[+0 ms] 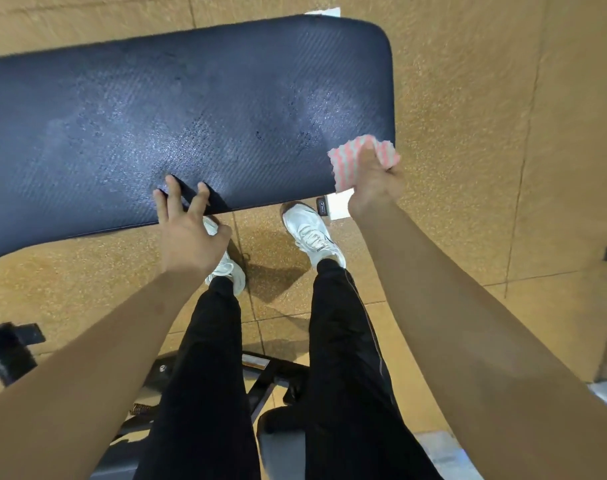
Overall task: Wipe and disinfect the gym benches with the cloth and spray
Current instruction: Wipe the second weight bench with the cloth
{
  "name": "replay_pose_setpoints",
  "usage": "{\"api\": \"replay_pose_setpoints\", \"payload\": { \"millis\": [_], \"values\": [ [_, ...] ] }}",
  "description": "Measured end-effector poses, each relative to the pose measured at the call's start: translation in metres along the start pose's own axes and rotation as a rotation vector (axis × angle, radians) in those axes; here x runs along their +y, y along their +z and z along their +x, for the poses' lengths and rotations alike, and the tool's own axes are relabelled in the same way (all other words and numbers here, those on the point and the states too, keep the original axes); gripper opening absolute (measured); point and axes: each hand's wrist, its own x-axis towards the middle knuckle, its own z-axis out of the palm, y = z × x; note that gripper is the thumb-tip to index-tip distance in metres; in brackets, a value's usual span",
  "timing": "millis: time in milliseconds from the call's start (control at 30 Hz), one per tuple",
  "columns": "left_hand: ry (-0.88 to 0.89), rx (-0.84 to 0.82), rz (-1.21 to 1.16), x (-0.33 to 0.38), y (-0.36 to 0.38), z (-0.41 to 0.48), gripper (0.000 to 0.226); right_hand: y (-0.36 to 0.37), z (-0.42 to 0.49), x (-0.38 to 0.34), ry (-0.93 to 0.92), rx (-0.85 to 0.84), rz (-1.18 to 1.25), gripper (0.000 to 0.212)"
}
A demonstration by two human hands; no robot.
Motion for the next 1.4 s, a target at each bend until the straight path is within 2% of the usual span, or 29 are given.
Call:
{"api": "replay_pose_setpoints", "payload": {
  "millis": [33, 133, 267, 333, 400, 567, 833, 1067, 1233, 1333, 1400],
  "values": [
    [0.006, 0.011, 0.0, -0.001, 0.002, 0.0, 0.076, -0.001, 0.005, -0.006, -0.122, 0.013, -0.118, 0.044],
    [0.024, 0.046, 0.015, -0.004, 0.007, 0.0, 0.078, 0.005, 0.023, -0.016, -0.259, 0.014, -0.235, 0.057],
    [0.012, 0.072, 0.02, -0.004, 0.011, 0.001, 0.077, 0.01, 0.036, -0.032, -0.494, -0.088, -0.782, 0.074],
    [0.003, 0.076, 0.031, -0.003, 0.012, 0.001, 0.08, 0.016, 0.044, -0.041, -0.617, -0.151, -0.893, 0.076],
    [0.0, 0.076, 0.007, -0.004, 0.014, 0.001, 0.079, 0.028, 0.054, -0.047, -0.76, -0.19, -1.004, 0.088],
    [0.009, 0.076, -0.056, -0.009, 0.017, 0.0, 0.079, 0.052, 0.054, -0.057, -0.987, -0.161, -1.444, 0.095],
    [0.019, 0.026, -0.105, -0.011, 0.009, -0.004, 0.087, 0.084, 0.032, -0.03, -1.255, -0.389, -1.713, 0.098],
    [0.032, -0.037, -0.216, -0.017, -0.015, -0.006, 0.081, 0.112, -0.022, 0.046, -1.586, -0.791, -1.924, 0.098],
    [0.069, 0.074, -0.231, -0.045, -0.026, -0.006, 0.07, 0.097, -0.05, 0.093, -1.745, -0.913, -1.995, 0.101],
    [0.046, 0.147, -0.159, -0.055, -0.032, -0.003, 0.067, 0.089, -0.052, 0.102, -1.756, -0.975, -1.993, 0.089],
    [-0.028, 0.186, -0.127, -0.067, -0.037, 0.002, 0.069, 0.091, -0.048, 0.099, -1.733, -1.032, -1.955, 0.08]
  ]
}}
